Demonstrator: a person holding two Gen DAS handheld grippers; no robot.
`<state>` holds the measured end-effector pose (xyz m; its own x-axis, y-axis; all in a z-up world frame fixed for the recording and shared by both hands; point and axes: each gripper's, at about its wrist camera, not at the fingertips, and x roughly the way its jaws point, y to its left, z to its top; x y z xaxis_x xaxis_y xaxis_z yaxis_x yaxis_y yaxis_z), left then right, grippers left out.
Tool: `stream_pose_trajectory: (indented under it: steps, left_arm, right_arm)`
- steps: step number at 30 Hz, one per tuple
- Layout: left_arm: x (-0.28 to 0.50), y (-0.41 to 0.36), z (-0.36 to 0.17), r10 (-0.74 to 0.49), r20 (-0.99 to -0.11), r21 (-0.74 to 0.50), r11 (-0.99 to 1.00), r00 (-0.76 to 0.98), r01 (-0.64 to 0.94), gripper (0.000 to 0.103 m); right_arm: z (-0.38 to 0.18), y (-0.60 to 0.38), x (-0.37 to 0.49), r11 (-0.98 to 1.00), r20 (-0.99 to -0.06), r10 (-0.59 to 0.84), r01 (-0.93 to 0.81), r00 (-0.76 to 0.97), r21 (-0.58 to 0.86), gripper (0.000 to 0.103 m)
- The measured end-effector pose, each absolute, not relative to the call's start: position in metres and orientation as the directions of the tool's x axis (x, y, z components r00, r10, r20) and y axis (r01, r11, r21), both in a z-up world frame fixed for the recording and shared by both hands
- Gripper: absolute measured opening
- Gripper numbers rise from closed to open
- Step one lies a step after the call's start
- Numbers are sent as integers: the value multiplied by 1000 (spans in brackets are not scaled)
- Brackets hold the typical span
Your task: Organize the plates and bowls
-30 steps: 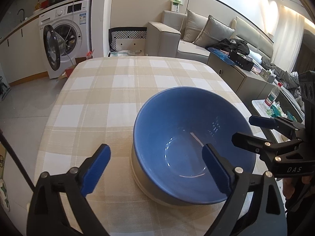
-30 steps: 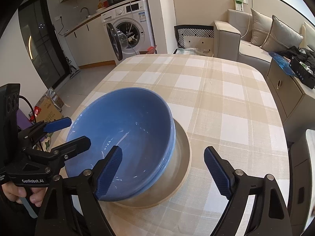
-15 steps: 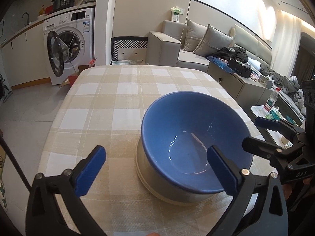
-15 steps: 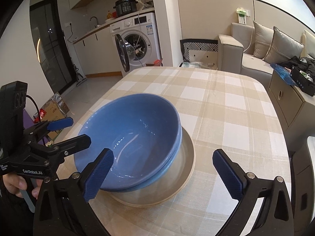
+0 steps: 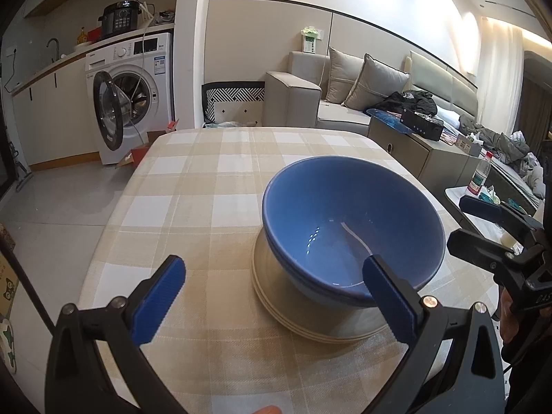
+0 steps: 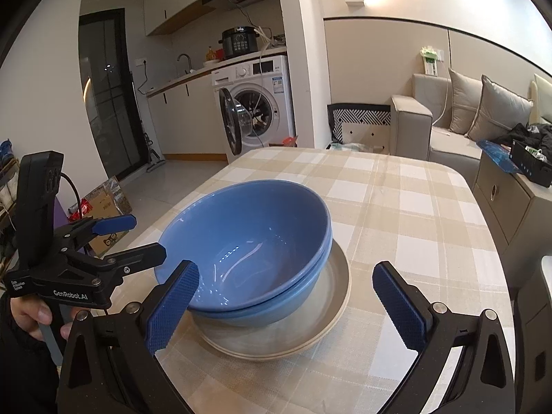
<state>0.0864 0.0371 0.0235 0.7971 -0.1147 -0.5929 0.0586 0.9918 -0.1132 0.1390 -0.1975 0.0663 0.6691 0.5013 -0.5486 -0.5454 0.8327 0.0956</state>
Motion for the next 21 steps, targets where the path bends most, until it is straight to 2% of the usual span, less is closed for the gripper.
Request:
stream_pose_trajectory:
  steps: [21]
  left_arm:
    - [38,41,12,-44,-498,-64,998,866,14,103]
  right_arm:
    - [48,-212,91,817,-465,530,-574,709,56,102]
